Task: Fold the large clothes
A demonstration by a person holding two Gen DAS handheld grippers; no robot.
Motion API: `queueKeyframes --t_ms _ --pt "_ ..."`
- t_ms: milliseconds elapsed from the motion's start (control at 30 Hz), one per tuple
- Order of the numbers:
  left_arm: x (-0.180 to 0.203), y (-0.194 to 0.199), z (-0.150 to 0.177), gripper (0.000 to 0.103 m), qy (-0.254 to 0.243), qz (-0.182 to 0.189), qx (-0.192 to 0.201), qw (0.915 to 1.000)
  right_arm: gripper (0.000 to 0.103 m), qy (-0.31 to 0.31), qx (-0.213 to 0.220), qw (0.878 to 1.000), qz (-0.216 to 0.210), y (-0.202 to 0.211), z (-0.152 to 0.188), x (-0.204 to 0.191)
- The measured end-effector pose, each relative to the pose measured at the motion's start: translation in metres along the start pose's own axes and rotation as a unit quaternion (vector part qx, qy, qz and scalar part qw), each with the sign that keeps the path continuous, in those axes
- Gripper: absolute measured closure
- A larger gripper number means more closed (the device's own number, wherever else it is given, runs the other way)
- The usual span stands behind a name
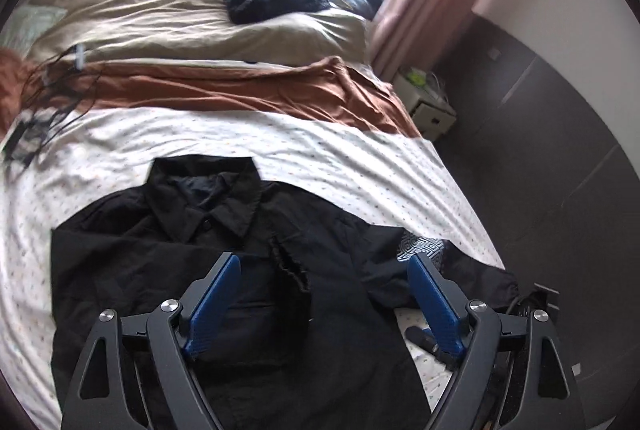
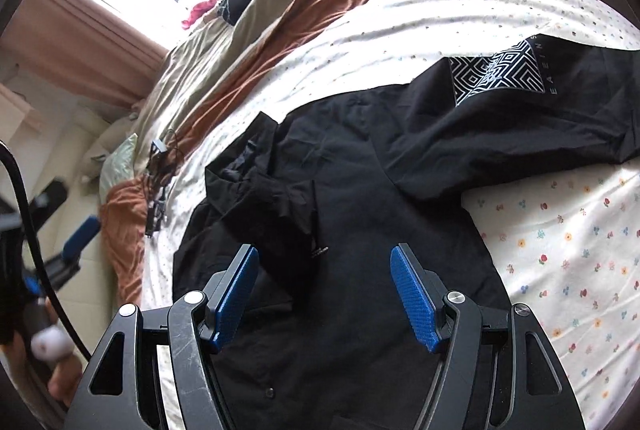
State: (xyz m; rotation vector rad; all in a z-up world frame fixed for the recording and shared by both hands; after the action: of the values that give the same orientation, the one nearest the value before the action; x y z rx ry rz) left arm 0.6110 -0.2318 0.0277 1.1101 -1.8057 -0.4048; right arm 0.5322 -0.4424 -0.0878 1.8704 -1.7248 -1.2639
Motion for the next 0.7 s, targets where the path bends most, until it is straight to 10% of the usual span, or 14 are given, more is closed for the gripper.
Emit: queueKeyframes --t_ms 700 --pt "-0.195 0.079 0.062 0.033 0.107 -0.127 0.099 0.9811 0.033 0.196 -0.009 0.979 0.062 -0.070 0.018 -0.102"
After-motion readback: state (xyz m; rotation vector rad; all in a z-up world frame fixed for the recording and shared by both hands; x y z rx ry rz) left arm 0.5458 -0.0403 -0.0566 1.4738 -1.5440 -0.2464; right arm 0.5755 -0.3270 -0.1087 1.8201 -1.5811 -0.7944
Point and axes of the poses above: each gripper's, at about its wrist camera, not at the fingertips, and y roughly against the way its jaws point, x to its right, z to its underside, the point moved 1 cm from there along -y, roughly the way its jaws point, and after that the axes turned 14 degrees about y, right-handed, at the moved point
